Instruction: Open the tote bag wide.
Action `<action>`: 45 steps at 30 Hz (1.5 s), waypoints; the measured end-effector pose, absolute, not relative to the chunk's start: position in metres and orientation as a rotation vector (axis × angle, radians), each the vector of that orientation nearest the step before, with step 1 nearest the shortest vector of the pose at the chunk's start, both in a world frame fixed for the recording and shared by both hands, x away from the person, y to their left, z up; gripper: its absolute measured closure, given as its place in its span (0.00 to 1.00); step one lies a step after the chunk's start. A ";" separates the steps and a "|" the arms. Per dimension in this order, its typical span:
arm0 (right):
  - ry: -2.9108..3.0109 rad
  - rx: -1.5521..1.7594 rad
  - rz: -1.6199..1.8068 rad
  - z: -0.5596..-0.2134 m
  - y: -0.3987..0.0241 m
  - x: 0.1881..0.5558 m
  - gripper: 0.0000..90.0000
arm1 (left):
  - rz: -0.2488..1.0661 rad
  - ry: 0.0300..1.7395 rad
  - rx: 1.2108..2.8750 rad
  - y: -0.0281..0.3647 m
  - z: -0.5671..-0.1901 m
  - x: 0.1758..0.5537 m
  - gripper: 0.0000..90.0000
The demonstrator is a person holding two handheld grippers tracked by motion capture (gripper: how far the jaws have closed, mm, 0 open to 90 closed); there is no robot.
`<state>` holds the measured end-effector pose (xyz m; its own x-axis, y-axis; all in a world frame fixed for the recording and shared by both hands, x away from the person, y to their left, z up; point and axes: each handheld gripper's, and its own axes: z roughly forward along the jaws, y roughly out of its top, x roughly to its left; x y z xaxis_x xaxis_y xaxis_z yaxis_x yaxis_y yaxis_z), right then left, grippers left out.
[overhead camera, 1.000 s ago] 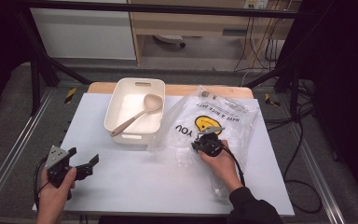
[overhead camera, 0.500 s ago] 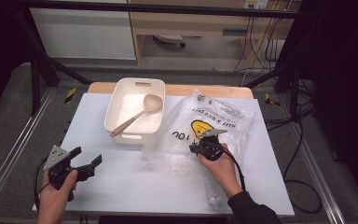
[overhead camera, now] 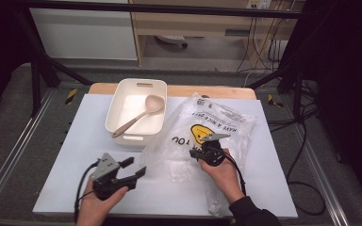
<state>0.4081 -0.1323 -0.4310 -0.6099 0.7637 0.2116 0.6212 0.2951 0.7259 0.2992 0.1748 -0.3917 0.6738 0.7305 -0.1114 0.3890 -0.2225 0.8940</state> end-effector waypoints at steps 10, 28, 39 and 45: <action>2.385 1.289 1.211 -0.429 -0.130 0.404 1.00 | 0.306 0.771 2.030 0.098 -0.435 0.328 0.96; 2.297 1.286 1.327 -0.404 -0.137 0.405 1.00 | 0.292 0.803 2.145 0.082 -0.460 0.352 1.00; 2.179 1.254 1.402 -0.370 -0.148 0.397 1.00 | 0.278 0.780 2.154 0.083 -0.460 0.354 1.00; 2.156 1.208 1.404 -0.352 -0.148 0.387 1.00 | 0.252 0.763 2.159 0.085 -0.459 0.357 1.00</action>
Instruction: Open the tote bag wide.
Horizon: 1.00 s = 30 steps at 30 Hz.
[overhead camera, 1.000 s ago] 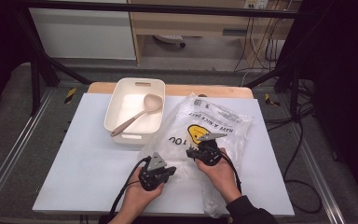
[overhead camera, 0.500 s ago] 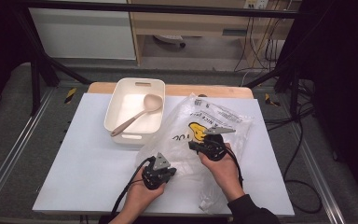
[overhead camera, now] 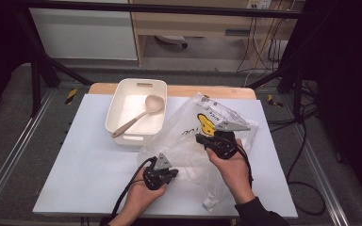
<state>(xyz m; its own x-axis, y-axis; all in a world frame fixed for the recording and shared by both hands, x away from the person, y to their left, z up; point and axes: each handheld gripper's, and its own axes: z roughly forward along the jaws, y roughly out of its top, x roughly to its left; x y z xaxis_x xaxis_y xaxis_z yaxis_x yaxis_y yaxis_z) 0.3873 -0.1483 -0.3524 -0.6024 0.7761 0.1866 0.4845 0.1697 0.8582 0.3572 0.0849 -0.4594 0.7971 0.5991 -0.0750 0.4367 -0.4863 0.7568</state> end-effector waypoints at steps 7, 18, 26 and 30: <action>2.164 1.189 1.406 -0.342 -0.144 0.380 1.00 | 0.239 0.723 2.196 0.085 -0.457 0.363 1.00; 2.101 1.216 1.399 -0.329 -0.157 0.379 1.00 | 0.213 0.664 2.243 0.077 -0.454 0.385 1.00; 2.042 1.295 1.359 -0.338 -0.177 0.397 1.00 | 0.213 0.649 2.263 0.064 -0.452 0.406 1.00; 2.018 1.336 1.347 -0.343 -0.187 0.409 1.00 | 0.213 0.648 2.259 0.057 -0.452 0.413 1.00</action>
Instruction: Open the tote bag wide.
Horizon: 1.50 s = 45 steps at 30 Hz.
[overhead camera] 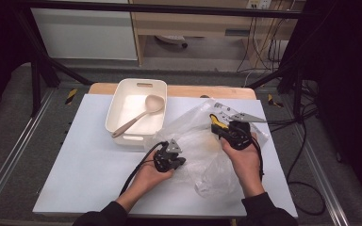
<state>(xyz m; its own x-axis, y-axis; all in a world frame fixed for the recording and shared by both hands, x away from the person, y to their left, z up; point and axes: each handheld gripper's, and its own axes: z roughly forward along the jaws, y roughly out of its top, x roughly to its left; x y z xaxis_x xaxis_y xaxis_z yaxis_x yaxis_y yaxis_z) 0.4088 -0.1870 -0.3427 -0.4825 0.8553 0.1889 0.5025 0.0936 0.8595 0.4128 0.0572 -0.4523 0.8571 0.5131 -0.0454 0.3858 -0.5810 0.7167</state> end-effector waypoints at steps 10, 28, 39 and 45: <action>1.974 1.382 1.354 -0.343 -0.201 0.429 1.00 | 0.244 0.643 2.239 0.060 -0.437 0.397 1.00; 1.904 1.382 1.329 -0.328 -0.212 0.432 1.00 | 0.245 0.721 2.218 0.065 -0.440 0.385 1.00; 1.869 1.365 1.328 -0.315 -0.222 0.411 1.00 | 0.248 0.732 2.220 0.064 -0.445 0.394 1.00; 1.898 1.336 1.302 -0.319 -0.207 0.411 1.00 | 0.254 0.726 2.206 0.068 -0.438 0.389 1.00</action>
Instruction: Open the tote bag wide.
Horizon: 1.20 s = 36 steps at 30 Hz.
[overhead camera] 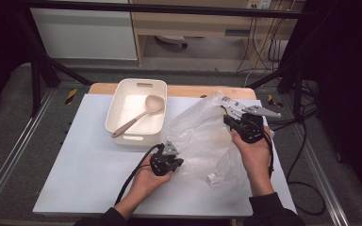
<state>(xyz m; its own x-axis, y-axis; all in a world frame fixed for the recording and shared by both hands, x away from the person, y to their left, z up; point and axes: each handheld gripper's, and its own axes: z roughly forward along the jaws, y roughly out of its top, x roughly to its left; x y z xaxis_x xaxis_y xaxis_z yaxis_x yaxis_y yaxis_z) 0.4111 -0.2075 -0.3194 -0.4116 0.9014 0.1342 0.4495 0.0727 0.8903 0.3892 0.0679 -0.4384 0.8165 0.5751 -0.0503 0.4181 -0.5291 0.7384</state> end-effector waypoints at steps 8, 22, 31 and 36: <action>1.930 1.355 1.278 -0.332 -0.196 0.431 1.00 | 0.243 0.708 2.189 0.075 -0.419 0.374 1.00; 1.983 1.345 1.297 -0.342 -0.194 0.433 1.00 | 0.277 0.771 2.047 0.091 -0.379 0.373 0.78; 2.029 1.317 1.292 -0.350 -0.193 0.431 1.00 | 0.373 0.860 2.006 0.108 -0.372 0.372 0.34; 2.045 1.303 1.302 -0.352 -0.190 0.430 1.00 | 0.370 0.900 1.942 0.121 -0.365 0.372 0.18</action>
<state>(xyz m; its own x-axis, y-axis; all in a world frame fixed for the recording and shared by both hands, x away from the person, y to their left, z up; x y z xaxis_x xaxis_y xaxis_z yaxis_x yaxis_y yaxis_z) 0.4297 -0.1900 -0.3518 -0.4935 0.8570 0.1486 0.4973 0.1378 0.8566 0.3721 0.1205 -0.3648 0.6857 0.7205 -0.1032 0.4398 -0.2971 0.8475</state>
